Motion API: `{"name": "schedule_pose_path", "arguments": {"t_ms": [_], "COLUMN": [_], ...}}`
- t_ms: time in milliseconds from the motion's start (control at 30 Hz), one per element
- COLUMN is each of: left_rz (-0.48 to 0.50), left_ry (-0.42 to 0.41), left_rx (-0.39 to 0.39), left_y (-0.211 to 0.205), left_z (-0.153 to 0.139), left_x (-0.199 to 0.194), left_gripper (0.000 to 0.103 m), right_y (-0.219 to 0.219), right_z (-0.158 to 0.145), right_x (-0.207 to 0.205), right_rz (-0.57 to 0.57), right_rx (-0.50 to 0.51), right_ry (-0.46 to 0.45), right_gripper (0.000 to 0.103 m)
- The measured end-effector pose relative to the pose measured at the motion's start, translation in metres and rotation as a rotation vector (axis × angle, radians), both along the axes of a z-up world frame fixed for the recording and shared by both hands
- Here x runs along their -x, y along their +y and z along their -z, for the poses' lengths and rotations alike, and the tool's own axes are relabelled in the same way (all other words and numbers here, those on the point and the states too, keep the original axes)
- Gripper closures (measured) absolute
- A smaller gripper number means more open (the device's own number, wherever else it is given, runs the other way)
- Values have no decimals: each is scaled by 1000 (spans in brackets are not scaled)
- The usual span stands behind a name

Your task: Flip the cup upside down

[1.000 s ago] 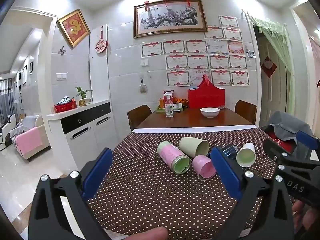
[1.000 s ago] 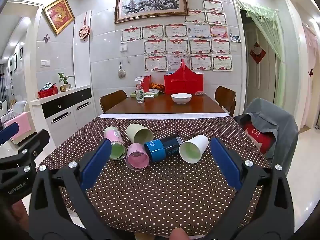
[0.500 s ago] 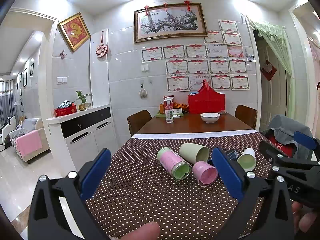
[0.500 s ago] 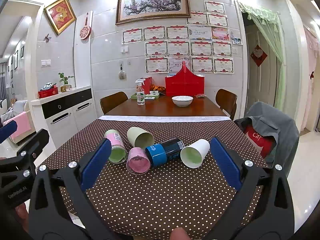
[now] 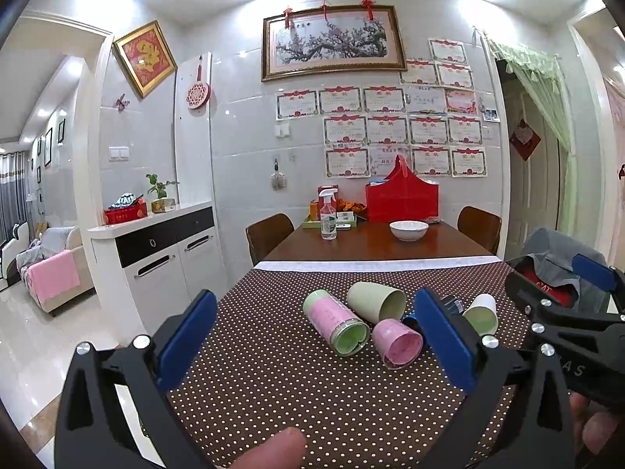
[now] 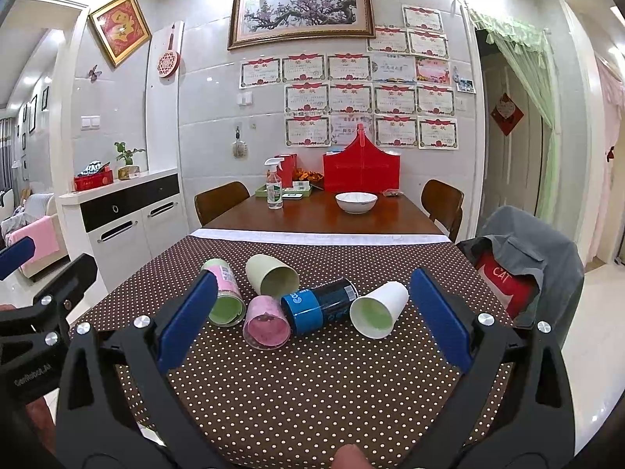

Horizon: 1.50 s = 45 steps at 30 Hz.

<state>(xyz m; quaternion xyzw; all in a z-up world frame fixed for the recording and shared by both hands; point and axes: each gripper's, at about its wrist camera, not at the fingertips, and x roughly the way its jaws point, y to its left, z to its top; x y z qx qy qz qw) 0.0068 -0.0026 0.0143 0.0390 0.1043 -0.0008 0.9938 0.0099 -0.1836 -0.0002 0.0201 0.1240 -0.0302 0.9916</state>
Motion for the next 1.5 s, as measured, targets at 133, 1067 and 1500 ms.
{"name": "schedule_pose_path", "arguments": {"t_ms": [133,1067,1500], "left_rz": [-5,-10,-1], "left_ry": [-3,11,27], "left_rx": [-3,4,4], "left_y": [-1,3,-3], "left_z": [0,0,1], "left_x": [1,-2,-17], "left_gripper": [4,4,4], "right_y": [0,0,2], "right_z": [-3,-7,-8], "right_x": [1,1,-13], "right_rz": [0,-6,-6], "right_rx": [-2,4,6], "right_ry": [-4,-1,20], "right_gripper": [6,6,6]}}
